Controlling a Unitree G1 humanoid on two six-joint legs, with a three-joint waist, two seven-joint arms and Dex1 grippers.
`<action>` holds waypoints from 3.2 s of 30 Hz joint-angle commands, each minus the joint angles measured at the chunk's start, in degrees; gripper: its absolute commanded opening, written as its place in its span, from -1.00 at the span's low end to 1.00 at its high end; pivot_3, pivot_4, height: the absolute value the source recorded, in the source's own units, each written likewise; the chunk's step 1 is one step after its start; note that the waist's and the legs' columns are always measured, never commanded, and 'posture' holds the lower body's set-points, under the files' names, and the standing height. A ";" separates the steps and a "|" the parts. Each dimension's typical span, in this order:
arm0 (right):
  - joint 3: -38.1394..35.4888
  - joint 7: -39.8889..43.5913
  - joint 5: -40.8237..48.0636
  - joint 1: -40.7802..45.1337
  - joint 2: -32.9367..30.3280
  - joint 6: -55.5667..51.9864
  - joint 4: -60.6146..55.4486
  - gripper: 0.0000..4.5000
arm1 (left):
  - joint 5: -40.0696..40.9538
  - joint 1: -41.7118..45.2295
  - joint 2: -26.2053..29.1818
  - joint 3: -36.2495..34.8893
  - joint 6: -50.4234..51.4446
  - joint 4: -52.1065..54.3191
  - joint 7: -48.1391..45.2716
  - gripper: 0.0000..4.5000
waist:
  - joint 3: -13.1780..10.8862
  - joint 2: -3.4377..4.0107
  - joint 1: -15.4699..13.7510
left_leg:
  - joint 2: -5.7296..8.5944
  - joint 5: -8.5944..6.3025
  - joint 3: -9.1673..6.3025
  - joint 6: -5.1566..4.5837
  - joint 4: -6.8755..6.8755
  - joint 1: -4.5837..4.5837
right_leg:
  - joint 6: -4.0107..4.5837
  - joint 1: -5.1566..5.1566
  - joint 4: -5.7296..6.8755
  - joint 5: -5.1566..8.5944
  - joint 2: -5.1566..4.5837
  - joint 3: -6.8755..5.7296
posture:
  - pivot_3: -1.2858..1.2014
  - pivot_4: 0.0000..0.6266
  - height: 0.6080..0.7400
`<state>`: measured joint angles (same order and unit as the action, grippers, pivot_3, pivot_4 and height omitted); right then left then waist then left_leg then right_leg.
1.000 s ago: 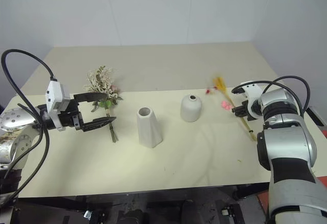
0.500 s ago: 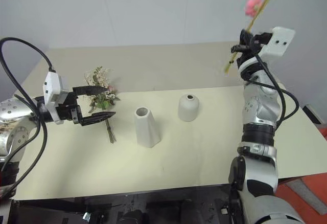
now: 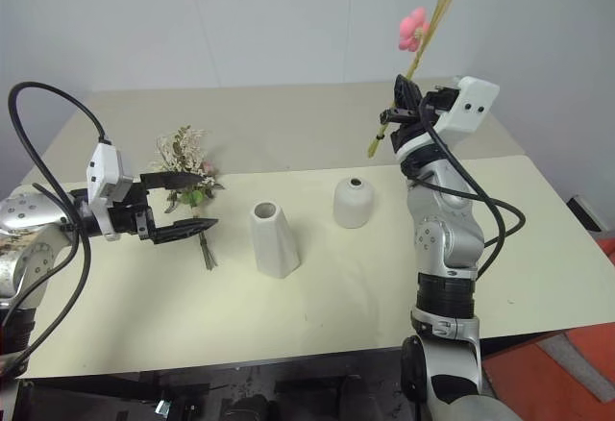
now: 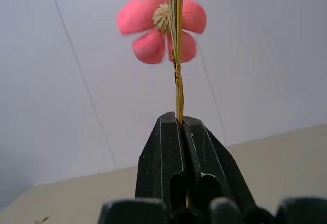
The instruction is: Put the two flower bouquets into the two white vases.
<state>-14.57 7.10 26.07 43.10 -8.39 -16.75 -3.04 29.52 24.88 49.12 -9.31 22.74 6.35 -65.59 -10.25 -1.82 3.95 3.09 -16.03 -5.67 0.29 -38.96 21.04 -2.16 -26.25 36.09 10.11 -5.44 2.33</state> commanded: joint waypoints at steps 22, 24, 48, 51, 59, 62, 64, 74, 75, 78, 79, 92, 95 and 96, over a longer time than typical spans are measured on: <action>2.56 1.57 -2.06 -2.69 1.08 2.83 2.67 -0.99 | 1.01 -1.22 1.65 -3.92 0.37 2.38 0.96 1.00 | 0.00 0.00 0.09 | -0.01 0.00 0.07 0.00 0.00 -0.01 | 0.00 0.00 -0.01 0.00 0.01 0.01 | 0.03 -0.52 1.00; 2.71 1.73 -2.19 -2.85 1.13 2.93 2.82 -0.99 | 1.03 -1.40 1.64 -4.08 0.44 2.62 1.00 1.00 | 0.00 0.00 0.04 | -0.01 0.00 0.06 0.00 0.00 -0.01 | 0.00 0.00 -0.01 0.00 0.02 0.01 | 0.03 -0.52 1.00; 2.39 0.67 -2.22 -0.99 1.09 3.04 -2.19 -0.99 | 0.81 -1.21 0.55 -3.77 -0.43 2.20 0.98 1.00 | 0.00 0.01 0.05 | -0.01 0.00 0.04 0.00 0.00 -0.01 | 0.00 0.00 -0.01 0.00 0.02 0.01 | 0.03 -0.52 1.00; 2.43 0.70 -1.65 -0.70 1.18 2.46 -2.95 -0.99 | 0.78 -1.23 0.42 -3.76 -0.42 2.21 1.00 1.00 | 0.00 0.01 0.03 | -0.01 0.00 0.04 0.00 0.00 -0.01 | 0.00 0.00 -0.02 0.00 0.02 0.01 | 0.03 -0.52 1.00; 2.79 0.38 -1.52 -2.29 2.02 1.90 -2.88 -0.99 | 0.77 -1.70 0.27 -3.96 -0.39 2.46 1.17 1.00 | 0.00 0.01 0.04 | -0.01 0.00 0.05 0.00 0.00 -0.02 | 0.00 0.00 -0.01 0.00 0.02 0.01 | 0.03 -0.52 1.00; 2.58 0.05 -1.36 -2.78 2.22 1.62 -2.74 -0.99 | 0.83 -1.90 0.31 -4.07 -0.29 2.62 1.23 1.00 | 0.00 0.01 0.02 | -0.01 0.00 0.04 0.00 0.00 -0.01 | 0.00 0.00 -0.02 0.00 0.02 0.01 | 0.03 -0.52 1.00; 2.61 -0.10 -1.49 -3.10 2.30 1.56 -2.54 -0.99 | 0.80 -1.94 0.32 -4.02 -0.28 2.66 1.22 1.00 | 0.00 0.01 0.06 | -0.01 0.00 0.04 0.00 0.00 -0.01 | 0.00 0.00 -0.02 0.00 0.02 0.01 | 0.03 -0.52 1.00; 3.46 -0.09 -1.75 -4.46 3.19 1.41 -2.66 -0.99 | 0.70 -1.58 0.21 -3.74 -0.39 2.32 1.16 1.00 | 0.00 0.01 0.06 | -0.02 0.00 0.05 0.00 0.01 -0.02 | 0.00 0.00 -0.02 0.00 0.02 0.01 | 0.03 -0.52 1.00; 3.58 -0.04 -1.83 -4.66 3.32 1.44 -2.65 -0.99 | 0.69 -1.57 0.20 -3.75 -0.41 2.29 1.16 1.00 | 0.00 0.01 0.05 | -0.01 0.00 0.05 0.00 0.01 -0.02 | 0.00 0.00 -0.02 0.00 0.02 0.01 | 0.03 -0.52 1.00; 3.92 0.25 -2.14 -5.25 3.42 1.85 -2.43 -0.99 | 0.68 -1.64 0.19 -3.81 -0.44 2.30 1.19 1.00 | 0.00 0.01 0.03 | -0.01 0.00 0.04 0.00 0.01 -0.02 | 0.00 0.00 -0.02 0.00 0.02 0.01 | 0.03 -0.52 1.00; 3.99 0.24 -2.26 -5.42 3.35 1.83 -2.29 -0.99 | 0.71 -1.76 0.20 -3.89 -0.42 2.38 1.21 1.00 | 0.00 0.01 0.04 | -0.01 0.00 0.04 0.00 0.01 -0.02 | 0.01 0.00 -0.02 0.00 0.02 0.01 | 0.03 -0.52 1.00; 3.16 0.69 -3.01 -5.20 2.34 3.32 0.09 -0.99 | 0.67 -1.69 0.06 -3.95 -0.72 2.21 1.26 1.00 | 0.00 0.01 0.05 | -0.01 0.00 0.05 0.00 0.01 -0.03 | 0.01 0.00 -0.03 0.00 0.02 0.01 | 0.03 -0.52 1.00; 2.18 0.46 -2.62 -4.86 2.17 3.65 1.16 -0.99 | 0.63 -1.51 0.06 -3.89 -0.91 1.96 1.18 1.00 | 0.00 0.01 0.03 | -0.01 0.00 0.06 0.00 0.01 -0.03 | 0.00 0.01 -0.03 0.00 0.02 0.01 | 0.03 -0.52 1.00; 1.71 0.42 -2.29 -4.67 2.14 3.70 1.54 -0.99 | 0.63 -1.48 0.09 -3.87 -0.98 1.90 1.17 1.00 | 0.00 0.01 0.02 | -0.01 0.00 0.06 0.00 0.01 -0.03 | 0.01 0.01 -0.04 0.00 0.02 0.01 | 0.03 -0.52 1.00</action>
<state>-12.01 7.37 23.31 37.49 -5.88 -14.26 -1.15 29.57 22.76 49.10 -12.03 22.70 7.97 -64.51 -10.24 -1.81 3.97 3.08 -16.04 -5.61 0.28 -38.95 21.01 -2.16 -26.24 36.06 10.11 -5.42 2.34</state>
